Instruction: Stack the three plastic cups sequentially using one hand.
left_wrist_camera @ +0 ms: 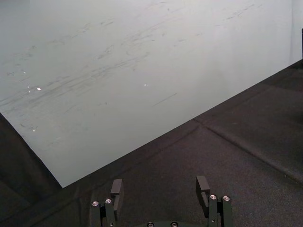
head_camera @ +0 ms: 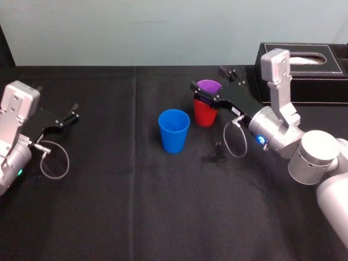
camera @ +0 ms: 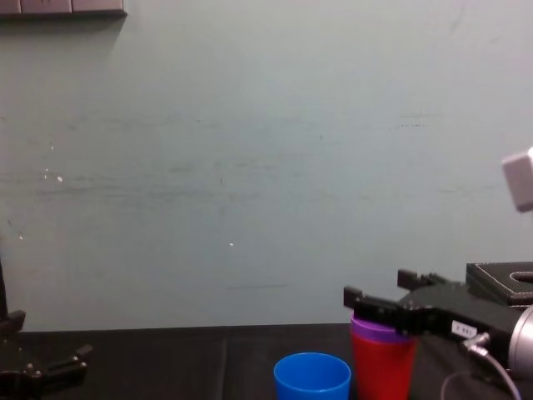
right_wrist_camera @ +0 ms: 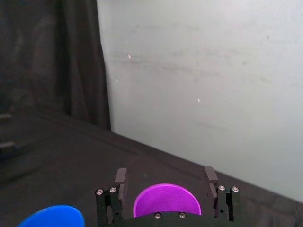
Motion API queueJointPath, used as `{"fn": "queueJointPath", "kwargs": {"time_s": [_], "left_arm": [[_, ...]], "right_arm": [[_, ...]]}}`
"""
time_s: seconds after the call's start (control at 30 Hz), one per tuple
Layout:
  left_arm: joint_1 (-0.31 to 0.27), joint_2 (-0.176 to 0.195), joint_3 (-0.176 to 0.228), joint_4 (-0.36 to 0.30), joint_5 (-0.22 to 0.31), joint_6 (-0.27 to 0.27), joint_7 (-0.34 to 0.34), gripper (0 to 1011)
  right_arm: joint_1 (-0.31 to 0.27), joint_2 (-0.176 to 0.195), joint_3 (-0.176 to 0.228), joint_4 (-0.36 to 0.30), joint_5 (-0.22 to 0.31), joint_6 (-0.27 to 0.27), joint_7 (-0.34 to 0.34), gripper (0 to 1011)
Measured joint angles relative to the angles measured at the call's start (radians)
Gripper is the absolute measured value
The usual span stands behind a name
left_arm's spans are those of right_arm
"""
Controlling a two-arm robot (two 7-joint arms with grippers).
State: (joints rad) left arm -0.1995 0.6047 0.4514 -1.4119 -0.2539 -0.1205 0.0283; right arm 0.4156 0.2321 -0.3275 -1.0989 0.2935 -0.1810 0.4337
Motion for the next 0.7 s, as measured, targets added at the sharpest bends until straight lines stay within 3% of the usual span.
{"fn": "queueJointPath", "kwargs": {"time_s": [0.2,0.23,0.43,0.7], "left_arm": [[0.0,0.0,0.0,0.0,0.0,0.0,0.0,1005],[0.0,0.0,0.0,0.0,0.0,0.0,0.0,1005],[0.0,0.0,0.0,0.0,0.0,0.0,0.0,1005],[0.0,0.0,0.0,0.0,0.0,0.0,0.0,1005]], "right_arm": [[-0.099,0.053,0.01,-0.182,0.018,0.022,0.014,1003],[-0.099,0.053,0.01,-0.182,0.018,0.022,0.014,1003],[-0.241,0.122,0.023,-0.349,0.038,0.025,0.02,1003],[-0.373,0.178,0.03,-0.422,0.041,-0.021,0.03,1003]]}}
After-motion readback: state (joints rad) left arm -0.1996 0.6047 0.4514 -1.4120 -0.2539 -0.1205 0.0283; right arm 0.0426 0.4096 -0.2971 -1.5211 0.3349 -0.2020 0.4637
